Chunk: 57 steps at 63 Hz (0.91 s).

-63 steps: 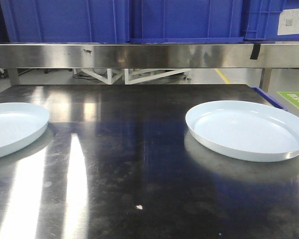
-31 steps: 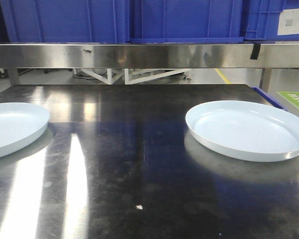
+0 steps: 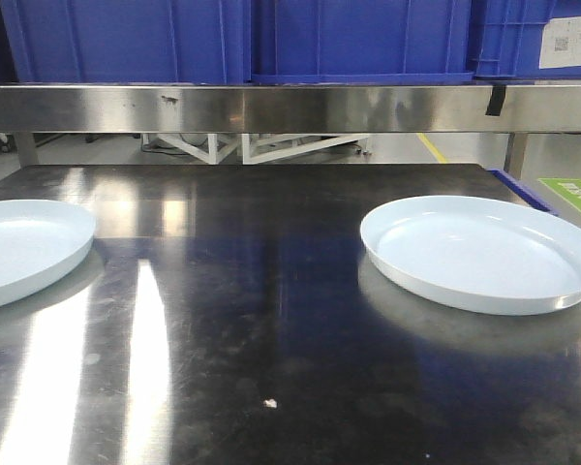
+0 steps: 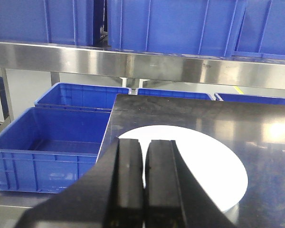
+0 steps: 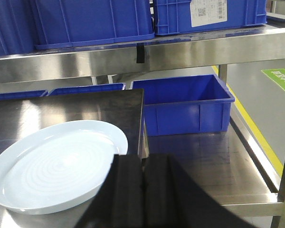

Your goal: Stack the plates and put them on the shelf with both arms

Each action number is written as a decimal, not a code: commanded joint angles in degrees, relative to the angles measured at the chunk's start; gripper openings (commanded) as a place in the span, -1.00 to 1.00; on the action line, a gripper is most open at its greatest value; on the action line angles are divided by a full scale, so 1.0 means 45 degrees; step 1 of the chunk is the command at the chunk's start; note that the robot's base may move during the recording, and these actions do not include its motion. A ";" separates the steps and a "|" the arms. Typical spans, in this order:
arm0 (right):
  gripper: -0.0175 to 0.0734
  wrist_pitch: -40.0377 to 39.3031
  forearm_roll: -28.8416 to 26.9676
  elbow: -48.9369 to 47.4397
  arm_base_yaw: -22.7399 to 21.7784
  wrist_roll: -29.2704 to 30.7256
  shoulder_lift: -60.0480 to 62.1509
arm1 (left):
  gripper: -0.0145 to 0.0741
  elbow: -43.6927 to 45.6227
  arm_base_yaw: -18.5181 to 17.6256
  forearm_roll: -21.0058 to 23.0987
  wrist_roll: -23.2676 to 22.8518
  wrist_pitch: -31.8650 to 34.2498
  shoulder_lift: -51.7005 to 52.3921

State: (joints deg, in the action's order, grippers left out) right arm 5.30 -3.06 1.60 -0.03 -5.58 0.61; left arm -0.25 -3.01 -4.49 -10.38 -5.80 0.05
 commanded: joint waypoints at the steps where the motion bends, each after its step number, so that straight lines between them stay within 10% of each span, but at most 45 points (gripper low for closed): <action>1: -0.51 -0.1177 0.0095 -0.0200 -0.0051 0.0044 0.0259 | -0.47 0.0978 0.0034 0.0225 -0.0050 0.1013 -0.0821; 29: -0.51 -0.1177 0.0095 -0.0200 -0.0051 0.0044 0.0259 | -0.47 1.0979 0.0034 -0.0174 0.0343 -0.3899 -1.0003; 57: -0.51 -0.1177 0.0095 -0.0200 -0.0051 0.0044 0.0259 | -0.47 1.1911 0.0034 0.0117 0.0707 -0.3925 -1.1215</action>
State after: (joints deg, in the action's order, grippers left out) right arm 5.30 -3.06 1.60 -0.03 -5.58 0.61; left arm 51.21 -3.01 -4.80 -7.39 -28.80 -50.42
